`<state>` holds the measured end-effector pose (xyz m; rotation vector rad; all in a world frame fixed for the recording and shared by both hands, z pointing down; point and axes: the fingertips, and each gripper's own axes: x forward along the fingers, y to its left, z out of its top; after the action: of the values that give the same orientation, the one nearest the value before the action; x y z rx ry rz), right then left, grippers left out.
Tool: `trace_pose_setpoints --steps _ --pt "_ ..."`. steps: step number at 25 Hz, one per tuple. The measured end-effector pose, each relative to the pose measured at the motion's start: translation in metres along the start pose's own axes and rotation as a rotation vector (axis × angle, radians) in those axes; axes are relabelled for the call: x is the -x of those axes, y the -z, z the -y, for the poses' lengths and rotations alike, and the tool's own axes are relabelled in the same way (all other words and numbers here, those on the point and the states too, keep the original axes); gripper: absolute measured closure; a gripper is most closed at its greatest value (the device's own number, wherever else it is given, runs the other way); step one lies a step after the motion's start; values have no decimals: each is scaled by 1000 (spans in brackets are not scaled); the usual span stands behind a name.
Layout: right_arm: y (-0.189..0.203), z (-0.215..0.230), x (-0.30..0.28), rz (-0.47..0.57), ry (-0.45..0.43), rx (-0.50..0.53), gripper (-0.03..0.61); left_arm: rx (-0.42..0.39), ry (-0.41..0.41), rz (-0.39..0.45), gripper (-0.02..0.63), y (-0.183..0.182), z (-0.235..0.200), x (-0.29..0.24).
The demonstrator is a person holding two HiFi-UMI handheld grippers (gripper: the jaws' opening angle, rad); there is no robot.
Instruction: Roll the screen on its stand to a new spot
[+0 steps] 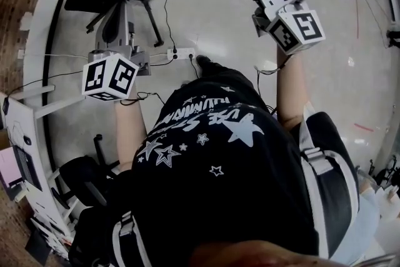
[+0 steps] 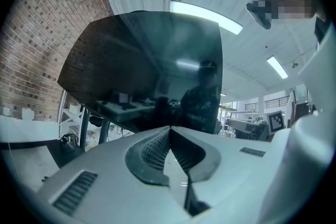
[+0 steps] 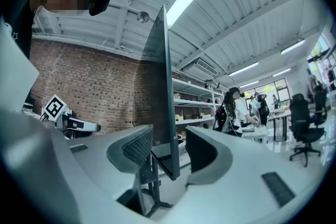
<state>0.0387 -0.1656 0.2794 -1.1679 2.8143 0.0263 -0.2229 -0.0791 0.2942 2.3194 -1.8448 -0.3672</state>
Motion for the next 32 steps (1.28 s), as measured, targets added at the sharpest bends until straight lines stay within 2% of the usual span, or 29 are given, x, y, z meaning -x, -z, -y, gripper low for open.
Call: trace_pose_setpoints --steps 3,7,14,17,23,32 --pt "6 1 7 -22 15 -29 387 7 16 -3 603 2 1 -2" --pt "16 0 14 -81 44 -29 467 25 35 -17 603 7 5 -4" --pt "24 -4 7 -105 24 -57 531 24 20 -34 603 7 7 -4" --pt "24 -2 4 -112 -12 -45 537 13 8 -27 603 4 12 -7" --pt "36 42 5 -82 -63 -93 538 -23 -41 -15 603 17 40 -27" --pt "41 88 -15 -87 -233 -96 549 -48 -186 21 603 28 75 -49"
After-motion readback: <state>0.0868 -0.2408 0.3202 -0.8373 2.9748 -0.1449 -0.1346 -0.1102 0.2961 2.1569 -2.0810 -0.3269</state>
